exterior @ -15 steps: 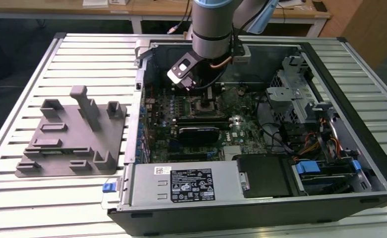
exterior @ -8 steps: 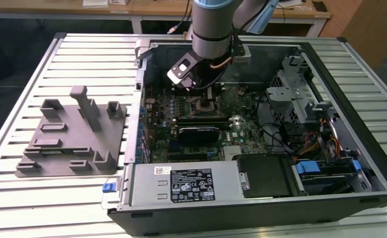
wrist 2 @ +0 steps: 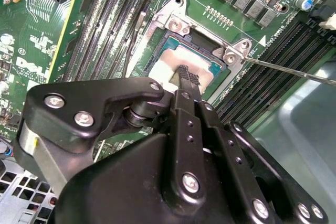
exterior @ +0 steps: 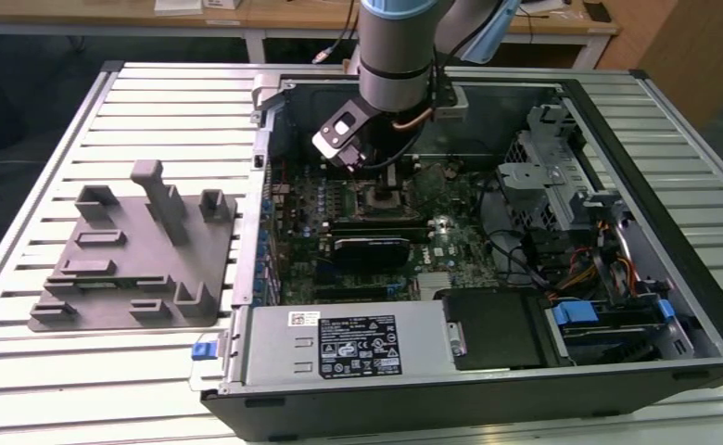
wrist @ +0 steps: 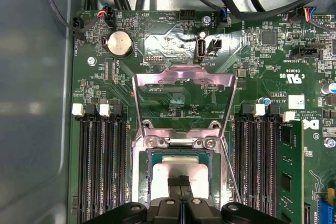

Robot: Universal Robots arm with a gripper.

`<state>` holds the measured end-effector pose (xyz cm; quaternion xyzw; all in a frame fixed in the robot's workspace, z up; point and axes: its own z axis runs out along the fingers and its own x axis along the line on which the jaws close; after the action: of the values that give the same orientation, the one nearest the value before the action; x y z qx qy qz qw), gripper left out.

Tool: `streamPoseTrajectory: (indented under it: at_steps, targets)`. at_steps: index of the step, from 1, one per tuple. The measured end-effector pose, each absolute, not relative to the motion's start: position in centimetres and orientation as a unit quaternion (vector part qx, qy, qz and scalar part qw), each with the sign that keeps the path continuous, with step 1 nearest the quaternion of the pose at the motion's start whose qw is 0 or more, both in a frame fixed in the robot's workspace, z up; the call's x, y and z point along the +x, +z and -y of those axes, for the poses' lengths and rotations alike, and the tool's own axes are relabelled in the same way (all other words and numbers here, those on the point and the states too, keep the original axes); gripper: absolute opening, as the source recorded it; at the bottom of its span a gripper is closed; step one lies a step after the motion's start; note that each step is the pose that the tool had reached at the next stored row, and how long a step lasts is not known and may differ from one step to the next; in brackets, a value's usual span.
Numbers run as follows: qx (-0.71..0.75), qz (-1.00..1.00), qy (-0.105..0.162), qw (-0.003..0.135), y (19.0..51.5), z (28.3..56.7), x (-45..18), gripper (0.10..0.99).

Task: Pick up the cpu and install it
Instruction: 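Place the cpu into insertion slot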

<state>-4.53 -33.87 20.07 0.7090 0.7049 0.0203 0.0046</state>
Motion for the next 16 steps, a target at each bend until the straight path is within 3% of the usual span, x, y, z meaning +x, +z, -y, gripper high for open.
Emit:
streamPoseTrajectory:
  at_steps: [16]
  targets:
    - [0.709, -0.705, 0.020, 0.005, 19.83, 33.86, -4.53, 0.106]
